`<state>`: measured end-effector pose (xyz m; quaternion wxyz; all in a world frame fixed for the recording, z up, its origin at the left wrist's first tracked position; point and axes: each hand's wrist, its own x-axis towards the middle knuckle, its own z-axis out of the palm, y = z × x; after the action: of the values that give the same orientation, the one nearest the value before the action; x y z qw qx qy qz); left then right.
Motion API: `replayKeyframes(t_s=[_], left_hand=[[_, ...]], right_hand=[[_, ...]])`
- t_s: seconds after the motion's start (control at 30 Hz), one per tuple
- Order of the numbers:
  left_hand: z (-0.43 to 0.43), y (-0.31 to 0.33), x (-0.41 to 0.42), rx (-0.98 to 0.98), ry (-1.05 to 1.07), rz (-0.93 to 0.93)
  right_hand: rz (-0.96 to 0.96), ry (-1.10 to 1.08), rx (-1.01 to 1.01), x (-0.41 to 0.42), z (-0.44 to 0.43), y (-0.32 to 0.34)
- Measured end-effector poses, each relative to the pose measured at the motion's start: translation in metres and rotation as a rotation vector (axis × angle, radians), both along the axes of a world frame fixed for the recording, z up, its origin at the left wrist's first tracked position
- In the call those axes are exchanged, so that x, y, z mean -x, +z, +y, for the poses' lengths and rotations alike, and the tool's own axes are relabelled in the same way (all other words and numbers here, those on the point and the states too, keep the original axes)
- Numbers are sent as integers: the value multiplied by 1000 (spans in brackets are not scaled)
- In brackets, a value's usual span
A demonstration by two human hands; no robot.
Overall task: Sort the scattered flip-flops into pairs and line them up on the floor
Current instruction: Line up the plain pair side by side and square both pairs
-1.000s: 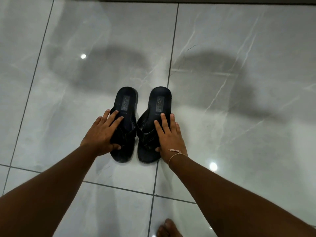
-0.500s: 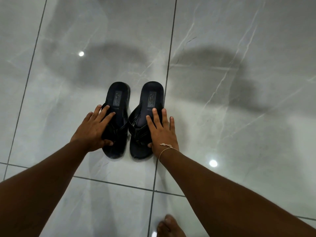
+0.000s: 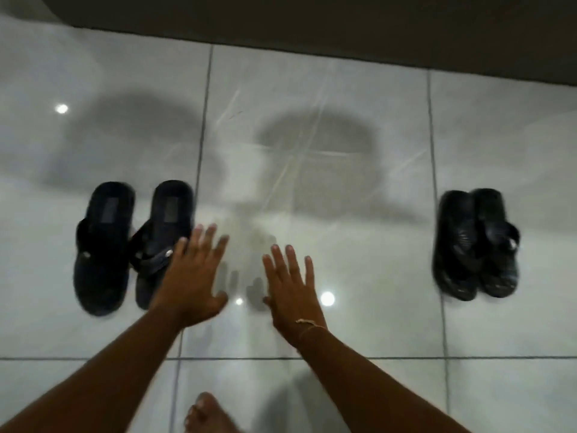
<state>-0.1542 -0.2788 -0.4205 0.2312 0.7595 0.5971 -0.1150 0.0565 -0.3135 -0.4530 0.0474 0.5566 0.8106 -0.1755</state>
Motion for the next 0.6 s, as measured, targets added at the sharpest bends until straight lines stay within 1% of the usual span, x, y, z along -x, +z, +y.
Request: replayKeyframes(t_s=[0.1, 0.17, 0.23, 0.3, 0.37, 0.43, 0.53, 0.6], left_hand=[[18, -1, -139, 18, -127, -125], [33, -5, -222, 1, -198, -191], [48, -10, -301, 3, -241, -249], [62, -22, -361, 15, -286, -283], [75, -39, -413, 19, -343, -279], [85, -57, -452, 28, -371, -258], [94, -75, -482, 28, -413, -210], [91, -83, -495, 30, -401, -198]], right_hand=[[-194, -95, -36, -139, 23, 15], [-313, -167, 19, -235, 39, 20], [-389, -268, 76, -325, 50, 25], [-409, -363, 134, -395, 60, 27], [-412, -415, 201, -445, 69, 21], [-413, -427, 268, -477, 80, 6], [-351, -467, 351, -496, 97, -11], [-264, -504, 418, -503, 97, -19]])
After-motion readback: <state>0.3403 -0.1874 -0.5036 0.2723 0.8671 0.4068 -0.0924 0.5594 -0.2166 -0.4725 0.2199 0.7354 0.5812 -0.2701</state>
